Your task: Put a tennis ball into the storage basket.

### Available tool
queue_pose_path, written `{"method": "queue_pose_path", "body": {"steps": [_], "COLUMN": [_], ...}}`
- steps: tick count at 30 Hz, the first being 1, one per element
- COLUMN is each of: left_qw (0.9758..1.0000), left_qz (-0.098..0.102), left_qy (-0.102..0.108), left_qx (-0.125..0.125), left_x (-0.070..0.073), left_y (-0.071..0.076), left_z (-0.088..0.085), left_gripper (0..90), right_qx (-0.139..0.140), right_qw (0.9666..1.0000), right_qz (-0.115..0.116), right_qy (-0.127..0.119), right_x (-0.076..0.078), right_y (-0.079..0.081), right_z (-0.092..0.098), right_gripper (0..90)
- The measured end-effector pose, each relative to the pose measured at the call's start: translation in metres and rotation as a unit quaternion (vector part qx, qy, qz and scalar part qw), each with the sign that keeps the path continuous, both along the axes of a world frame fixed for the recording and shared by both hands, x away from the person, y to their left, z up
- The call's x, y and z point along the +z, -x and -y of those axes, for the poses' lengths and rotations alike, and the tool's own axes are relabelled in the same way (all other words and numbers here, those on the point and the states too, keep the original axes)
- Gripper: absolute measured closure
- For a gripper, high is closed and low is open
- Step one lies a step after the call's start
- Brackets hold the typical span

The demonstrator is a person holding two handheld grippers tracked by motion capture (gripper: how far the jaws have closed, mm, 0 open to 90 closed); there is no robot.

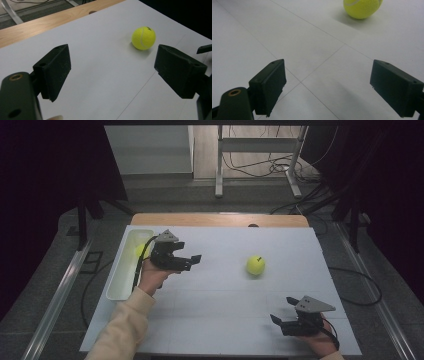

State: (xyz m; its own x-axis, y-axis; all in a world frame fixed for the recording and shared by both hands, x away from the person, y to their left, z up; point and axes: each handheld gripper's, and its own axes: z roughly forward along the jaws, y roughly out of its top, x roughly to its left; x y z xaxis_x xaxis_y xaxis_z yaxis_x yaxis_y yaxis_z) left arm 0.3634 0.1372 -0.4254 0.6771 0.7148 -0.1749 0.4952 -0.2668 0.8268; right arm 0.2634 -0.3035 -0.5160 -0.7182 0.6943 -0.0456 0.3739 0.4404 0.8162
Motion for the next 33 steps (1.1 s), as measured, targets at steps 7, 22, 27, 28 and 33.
{"method": "queue_pose_path", "body": {"steps": [7, 22, 27, 28, 33], "left_qw": [1.0000, 0.9999, 0.9998, 0.9998, 0.9996], "left_qz": [-0.003, -0.009, -0.012, -0.013, -0.018], "left_qy": [-0.002, -0.005, -0.008, -0.008, -0.009], "left_qx": [-0.002, -0.012, -0.014, -0.014, -0.017], "left_x": [-0.002, -0.008, -0.010, -0.011, -0.014], "left_y": [-0.002, -0.006, -0.008, -0.008, -0.009], "left_z": [0.003, 0.014, 0.017, 0.017, 0.021], "left_gripper": [14.4, 14.4, 14.4, 14.4, 14.3], "right_qx": [0.001, 0.002, 0.002, 0.002, 0.003], "right_qw": [1.0000, 1.0000, 1.0000, 1.0000, 1.0000], "right_qz": [0.000, 0.000, 0.001, 0.001, -0.001], "right_qy": [0.000, -0.001, 0.002, 0.002, 0.001], "right_x": [0.000, 0.000, 0.000, 0.000, -0.001], "right_y": [0.000, 0.000, 0.000, 0.000, 0.000], "right_z": [0.000, 0.000, 0.000, 0.000, 0.000], "right_gripper": [13.6, 13.6, 13.6, 13.6, 13.7]}}
